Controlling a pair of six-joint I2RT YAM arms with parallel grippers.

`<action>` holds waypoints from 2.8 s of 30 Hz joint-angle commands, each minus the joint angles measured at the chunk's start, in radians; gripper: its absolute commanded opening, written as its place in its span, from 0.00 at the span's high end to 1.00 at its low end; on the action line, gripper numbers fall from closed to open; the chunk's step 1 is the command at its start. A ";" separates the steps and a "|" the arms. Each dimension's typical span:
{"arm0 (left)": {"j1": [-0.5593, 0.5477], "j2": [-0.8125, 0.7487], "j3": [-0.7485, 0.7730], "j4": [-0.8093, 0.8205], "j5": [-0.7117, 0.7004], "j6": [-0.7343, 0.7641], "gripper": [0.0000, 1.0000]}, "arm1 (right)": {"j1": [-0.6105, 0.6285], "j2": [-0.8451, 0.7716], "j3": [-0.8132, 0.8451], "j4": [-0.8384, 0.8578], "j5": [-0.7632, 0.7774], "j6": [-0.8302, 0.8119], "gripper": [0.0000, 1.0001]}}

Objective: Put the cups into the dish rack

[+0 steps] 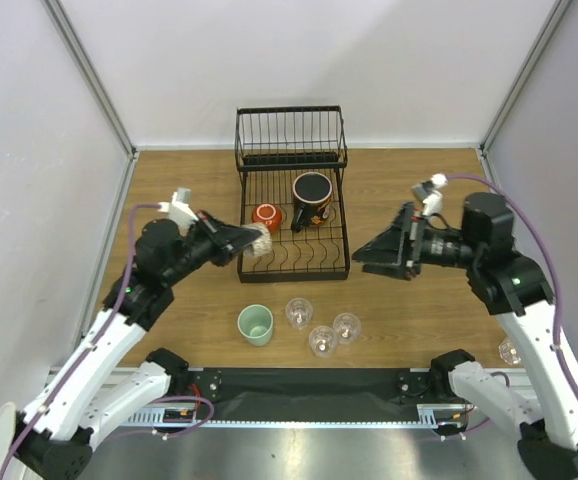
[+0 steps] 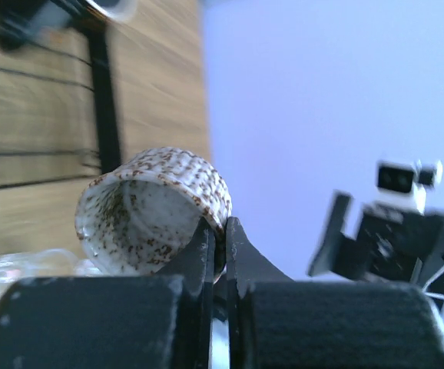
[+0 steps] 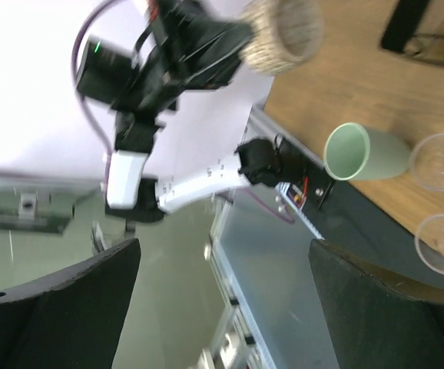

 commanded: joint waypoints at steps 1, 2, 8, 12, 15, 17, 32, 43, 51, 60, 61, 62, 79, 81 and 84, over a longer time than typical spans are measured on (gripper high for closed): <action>-0.028 0.009 -0.064 0.464 0.223 -0.140 1.00 | 0.168 0.047 0.008 0.170 0.059 0.018 0.00; -0.039 0.012 -0.058 0.487 0.223 -0.135 1.00 | 0.198 0.058 0.011 0.184 0.077 0.010 0.00; -0.128 0.062 -0.063 0.690 0.255 -0.233 1.00 | 0.371 0.132 0.020 0.264 0.127 -0.028 0.10; -0.227 0.084 -0.040 0.626 0.182 -0.291 1.00 | 0.462 0.142 0.074 0.219 0.246 -0.142 0.02; -0.304 0.073 -0.012 0.535 0.109 -0.359 1.00 | 0.488 0.129 0.083 0.225 0.283 -0.224 0.00; -0.342 0.074 -0.010 0.538 0.104 -0.391 1.00 | 0.486 0.126 0.091 0.198 0.303 -0.275 0.00; -0.451 0.042 -0.019 0.469 0.060 -0.433 1.00 | 0.462 0.136 0.108 0.159 0.340 -0.309 0.05; -0.453 0.022 -0.027 0.457 0.049 -0.434 1.00 | 0.456 0.141 0.063 0.309 0.230 -0.223 0.32; -0.451 0.018 -0.015 0.426 0.063 -0.422 1.00 | 0.465 0.149 0.045 0.339 0.196 -0.203 0.69; -0.363 -0.077 0.109 -0.104 0.039 -0.228 0.32 | 0.462 0.201 0.066 0.233 0.287 -0.261 1.00; -0.332 -0.090 0.141 -0.206 0.023 -0.200 0.26 | 0.459 0.211 0.086 0.204 0.311 -0.275 1.00; -0.279 -0.111 0.173 -0.301 0.005 -0.143 0.20 | 0.451 0.222 0.095 0.173 0.371 -0.283 1.00; -0.224 -0.169 0.324 -0.818 -0.199 -0.028 0.35 | 0.431 0.825 0.316 -0.057 1.105 -0.215 1.00; -0.224 -0.168 0.315 -0.810 -0.176 -0.025 0.37 | 0.426 0.886 0.325 -0.043 1.147 -0.212 1.00; -0.224 -0.156 0.306 -0.798 -0.133 -0.008 0.40 | 0.422 0.978 0.377 -0.083 1.220 -0.200 1.00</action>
